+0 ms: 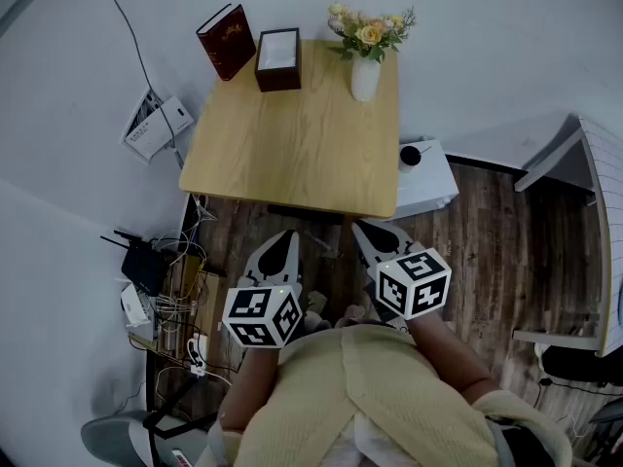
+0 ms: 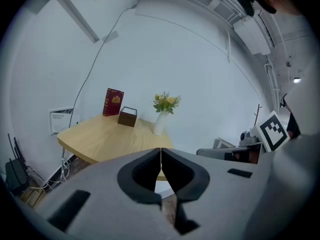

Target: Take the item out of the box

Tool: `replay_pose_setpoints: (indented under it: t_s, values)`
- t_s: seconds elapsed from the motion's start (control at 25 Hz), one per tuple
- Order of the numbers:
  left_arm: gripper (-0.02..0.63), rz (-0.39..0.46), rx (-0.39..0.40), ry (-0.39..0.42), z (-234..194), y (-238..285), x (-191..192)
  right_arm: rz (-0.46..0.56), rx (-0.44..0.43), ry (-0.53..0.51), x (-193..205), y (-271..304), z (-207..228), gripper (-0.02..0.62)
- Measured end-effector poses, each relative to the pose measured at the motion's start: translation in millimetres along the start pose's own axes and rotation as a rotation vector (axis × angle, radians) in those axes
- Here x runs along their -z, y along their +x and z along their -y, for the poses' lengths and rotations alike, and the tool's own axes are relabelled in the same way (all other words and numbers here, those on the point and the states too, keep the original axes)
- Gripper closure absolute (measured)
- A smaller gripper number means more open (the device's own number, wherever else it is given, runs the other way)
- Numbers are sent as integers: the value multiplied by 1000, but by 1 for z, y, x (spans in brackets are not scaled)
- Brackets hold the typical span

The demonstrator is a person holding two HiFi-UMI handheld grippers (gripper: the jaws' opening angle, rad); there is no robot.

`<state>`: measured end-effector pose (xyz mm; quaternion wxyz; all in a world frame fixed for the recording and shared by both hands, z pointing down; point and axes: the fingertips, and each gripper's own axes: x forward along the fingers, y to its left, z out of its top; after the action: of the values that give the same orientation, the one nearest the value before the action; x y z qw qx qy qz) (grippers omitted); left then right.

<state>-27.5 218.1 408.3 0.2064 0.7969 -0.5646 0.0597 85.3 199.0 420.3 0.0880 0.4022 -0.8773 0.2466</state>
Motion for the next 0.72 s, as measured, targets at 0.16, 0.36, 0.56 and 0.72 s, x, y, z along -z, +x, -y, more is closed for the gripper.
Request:
replay_pose_setpoints:
  t_s: [0.16,0.36,0.56,0.72]
  values:
    - [584,-2,-12,0,5,-3,3,-9,-15,0,3,-5,1,568]
    - [584,-15,-29,-12,5,-7,15,-35,-35,6,14,-2,-1,566]
    - [584,-23,-45,-32,-4,-6,20,-48,-50,10,18,3,-3,566]
    - [584,-23,-35,-40,-10,4,18,-71,-32,2,19,11,2,566]
